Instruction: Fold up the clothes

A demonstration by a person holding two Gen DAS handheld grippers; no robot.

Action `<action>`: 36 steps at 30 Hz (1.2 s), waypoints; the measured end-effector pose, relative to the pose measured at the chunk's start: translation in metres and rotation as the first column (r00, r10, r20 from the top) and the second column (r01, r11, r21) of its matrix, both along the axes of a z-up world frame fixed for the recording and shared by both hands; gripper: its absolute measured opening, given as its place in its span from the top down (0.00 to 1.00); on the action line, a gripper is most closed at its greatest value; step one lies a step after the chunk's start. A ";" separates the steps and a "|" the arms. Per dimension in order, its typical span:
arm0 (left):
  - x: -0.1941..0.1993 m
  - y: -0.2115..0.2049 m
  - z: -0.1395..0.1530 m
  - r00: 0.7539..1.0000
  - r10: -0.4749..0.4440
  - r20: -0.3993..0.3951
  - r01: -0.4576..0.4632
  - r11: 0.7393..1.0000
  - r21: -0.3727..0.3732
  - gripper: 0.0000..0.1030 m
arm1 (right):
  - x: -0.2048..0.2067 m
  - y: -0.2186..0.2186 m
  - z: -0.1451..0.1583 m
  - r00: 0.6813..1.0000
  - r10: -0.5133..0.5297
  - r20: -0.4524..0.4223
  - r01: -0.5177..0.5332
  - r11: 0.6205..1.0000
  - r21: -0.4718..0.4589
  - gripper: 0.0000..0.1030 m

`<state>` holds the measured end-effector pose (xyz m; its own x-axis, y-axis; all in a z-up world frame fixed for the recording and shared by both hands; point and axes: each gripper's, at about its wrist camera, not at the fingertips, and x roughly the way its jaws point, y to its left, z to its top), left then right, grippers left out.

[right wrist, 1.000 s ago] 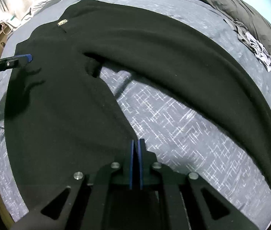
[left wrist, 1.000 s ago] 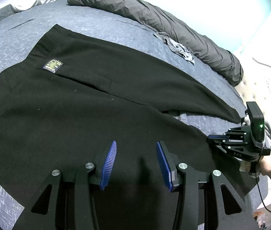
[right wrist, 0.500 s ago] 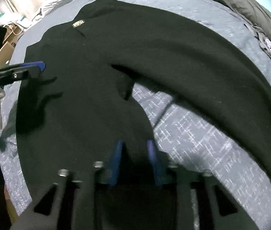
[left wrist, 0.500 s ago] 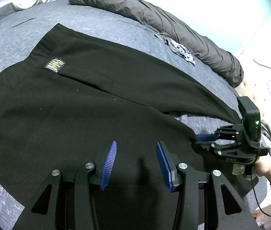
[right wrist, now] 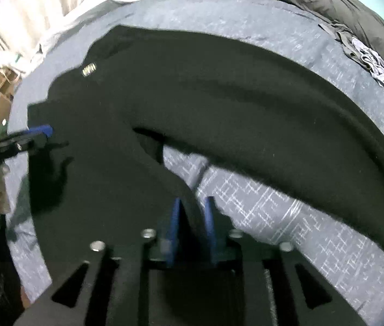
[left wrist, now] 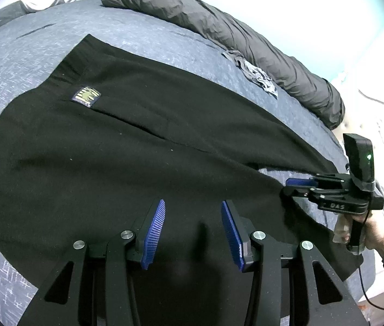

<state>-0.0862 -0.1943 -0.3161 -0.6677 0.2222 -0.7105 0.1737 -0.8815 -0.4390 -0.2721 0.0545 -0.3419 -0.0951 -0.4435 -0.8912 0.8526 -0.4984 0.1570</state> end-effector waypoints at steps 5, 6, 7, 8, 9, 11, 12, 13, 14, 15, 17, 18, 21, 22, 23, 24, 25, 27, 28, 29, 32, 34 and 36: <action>0.004 -0.019 0.001 0.999 0.048 0.011 -0.048 0.999 -0.002 0.54 | -0.002 0.016 0.004 0.998 -0.061 -0.010 0.061 0.998 -0.004 0.69; 0.005 -0.024 0.003 0.998 0.060 0.012 -0.060 0.998 -0.001 0.54 | -0.003 0.025 0.005 0.997 -0.082 -0.014 0.082 0.997 -0.006 0.66; 0.006 -0.028 0.005 0.997 0.071 0.012 -0.071 0.997 0.001 0.54 | -0.002 0.036 0.010 0.994 -0.109 -0.014 0.109 0.994 -0.015 0.64; 0.008 -0.034 0.007 0.996 0.088 0.014 -0.088 0.996 0.002 0.54 | -0.001 0.047 0.014 0.991 -0.136 -0.015 0.136 0.990 -0.024 0.63; 0.008 -0.038 0.009 0.995 0.098 0.017 -0.098 0.995 0.004 0.54 | -0.001 0.058 0.017 0.985 -0.170 -0.013 0.169 0.985 -0.031 0.60; 0.010 -0.048 0.012 0.992 0.123 0.032 -0.123 0.992 0.004 0.48 | 0.001 0.089 0.024 0.973 -0.230 -0.016 0.230 0.973 -0.037 0.60; 0.012 -0.053 0.014 0.990 0.135 0.037 -0.135 0.991 0.005 0.48 | 0.003 0.110 0.028 0.966 -0.259 -0.017 0.258 0.965 -0.040 0.60; 0.014 -0.059 0.016 0.988 0.145 0.048 -0.145 0.989 0.001 0.48 | 0.005 0.130 0.033 0.958 -0.286 -0.022 0.285 0.958 -0.035 0.60; 0.015 -0.063 0.017 0.987 0.147 0.057 -0.147 0.989 -0.005 0.48 | 0.007 0.149 0.036 0.950 -0.310 -0.026 0.309 0.951 -0.031 0.60; 0.016 -0.067 0.018 0.987 0.147 0.071 -0.146 0.989 -0.020 0.48 | 0.011 0.170 0.038 0.941 -0.337 -0.024 0.336 0.941 -0.033 0.60; 0.020 -0.074 0.020 0.984 0.148 0.099 -0.145 0.989 -0.041 0.47 | 0.021 0.206 0.042 0.921 -0.388 -0.027 0.387 0.922 -0.026 0.60; 0.023 -0.079 0.021 0.983 0.148 0.111 -0.145 0.989 -0.042 0.47 | 0.026 0.218 0.042 0.913 -0.406 -0.029 0.406 0.914 -0.025 0.60; 0.030 -0.091 0.022 0.979 0.147 0.143 -0.139 0.988 -0.064 0.47 | 0.043 0.260 0.043 0.882 -0.469 -0.037 0.469 0.883 -0.017 0.54; 0.033 -0.094 0.022 0.977 0.147 0.154 -0.136 0.988 -0.078 0.47 | 0.049 0.273 0.043 0.868 -0.495 -0.041 0.495 0.869 -0.019 0.49; 0.036 -0.098 0.021 0.975 0.151 0.165 -0.140 0.987 -0.081 0.46 | 0.055 0.289 0.044 0.851 -0.524 -0.043 0.524 0.852 -0.016 0.47; 0.040 -0.103 0.019 0.972 0.156 0.176 -0.144 0.986 -0.081 0.46 | 0.060 0.306 0.046 0.833 -0.552 -0.046 0.552 0.834 -0.013 0.47; 0.044 -0.108 0.017 0.969 0.161 0.187 -0.148 0.986 -0.081 0.46 | 0.064 0.317 0.047 0.819 -0.571 -0.054 0.572 0.820 -0.010 0.46; 0.052 -0.117 0.012 0.963 0.171 0.209 -0.157 0.984 -0.081 0.45 | 0.073 0.346 0.046 0.782 -0.620 -0.061 0.621 0.784 -0.003 0.46; 0.056 -0.121 0.011 0.961 0.179 0.213 -0.167 0.983 -0.073 0.45 | 0.076 0.357 0.045 0.767 -0.639 -0.063 0.640 0.768 0.002 0.46; 0.059 -0.124 0.009 0.958 0.187 0.216 -0.178 0.982 -0.064 0.45 | 0.080 0.367 0.043 0.747 -0.661 -0.067 0.664 0.748 0.011 0.45; 0.068 -0.132 0.005 0.951 0.205 0.230 -0.193 0.979 -0.072 0.45 | 0.090 0.402 0.034 0.678 -0.731 -0.073 0.734 0.678 0.030 0.45; 0.073 -0.136 0.004 0.948 0.216 0.233 -0.203 0.976 -0.078 0.45 | 0.096 0.424 0.029 0.636 -0.769 -0.069 0.772 0.635 0.040 0.44; 0.076 -0.139 0.002 0.945 0.225 0.237 -0.214 0.974 -0.074 0.45 | 0.099 0.440 0.025 0.610 -0.791 -0.055 0.793 0.607 0.051 0.44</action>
<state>-0.0103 -0.3335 -0.3144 -0.5022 0.0526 -0.8632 0.4613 -0.8280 -0.3188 -0.1732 0.4948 -0.3172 -0.4032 -0.1278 -0.9061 0.1235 -0.9887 0.0845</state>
